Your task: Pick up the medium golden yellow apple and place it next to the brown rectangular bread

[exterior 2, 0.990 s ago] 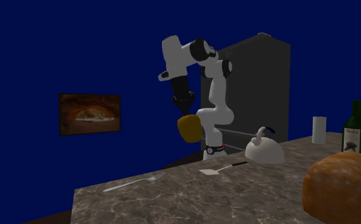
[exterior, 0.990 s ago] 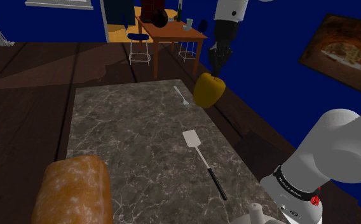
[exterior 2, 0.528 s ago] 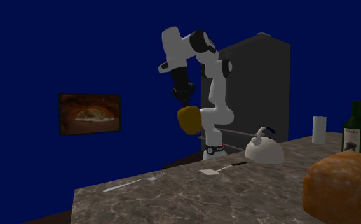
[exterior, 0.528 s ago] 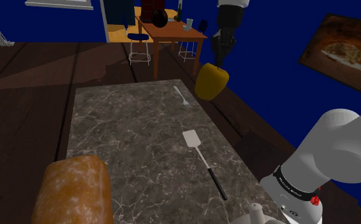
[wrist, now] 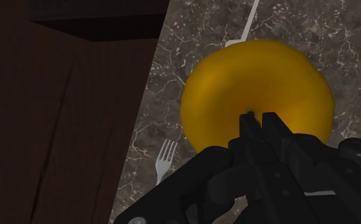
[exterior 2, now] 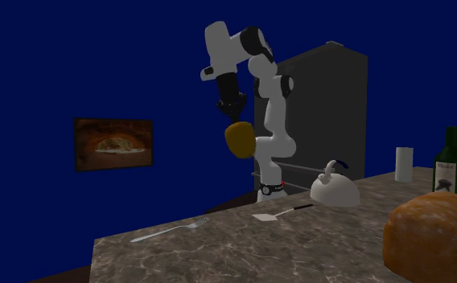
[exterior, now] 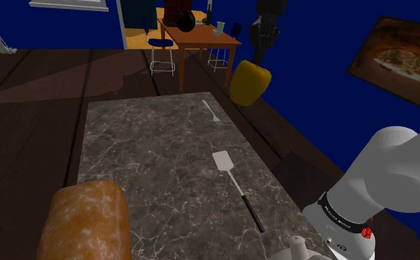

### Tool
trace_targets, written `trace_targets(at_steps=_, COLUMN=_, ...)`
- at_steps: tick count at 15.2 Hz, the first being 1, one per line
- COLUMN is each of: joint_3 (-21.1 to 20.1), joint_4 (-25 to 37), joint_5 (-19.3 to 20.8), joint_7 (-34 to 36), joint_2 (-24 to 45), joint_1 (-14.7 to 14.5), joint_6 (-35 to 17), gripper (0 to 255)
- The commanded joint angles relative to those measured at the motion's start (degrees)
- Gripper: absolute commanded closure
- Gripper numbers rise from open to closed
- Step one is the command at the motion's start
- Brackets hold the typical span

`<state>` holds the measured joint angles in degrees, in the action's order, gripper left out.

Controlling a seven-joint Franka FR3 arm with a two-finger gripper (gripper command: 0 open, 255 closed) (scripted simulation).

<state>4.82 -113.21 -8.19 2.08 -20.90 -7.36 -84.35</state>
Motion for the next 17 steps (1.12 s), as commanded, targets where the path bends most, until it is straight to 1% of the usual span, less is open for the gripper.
trace_targets(at_steps=1, joint_3=0.0, joint_4=1.9, joint_5=0.0, joint_7=0.2, joint_2=0.3, joint_1=0.0, joint_6=1.6, gripper=255)
trace_targets(at_steps=3, joint_3=0.0, joint_4=2.9, joint_5=-0.1, joint_7=0.4, joint_2=0.5, joint_1=0.0, joint_6=2.4, gripper=255)
trace_targets(at_steps=10, joint_3=-6.8, joint_4=0.3, joint_5=-3.7, joint_7=10.1, joint_2=-1.9, joint_1=-3.5, joint_6=0.5, gripper=255)
trace_targets(at_steps=17, joint_3=-13.9, joint_4=0.8, joint_5=-7.3, joint_7=19.8, joint_2=-1.3, joint_1=-6.9, joint_6=-2.0, gripper=255)
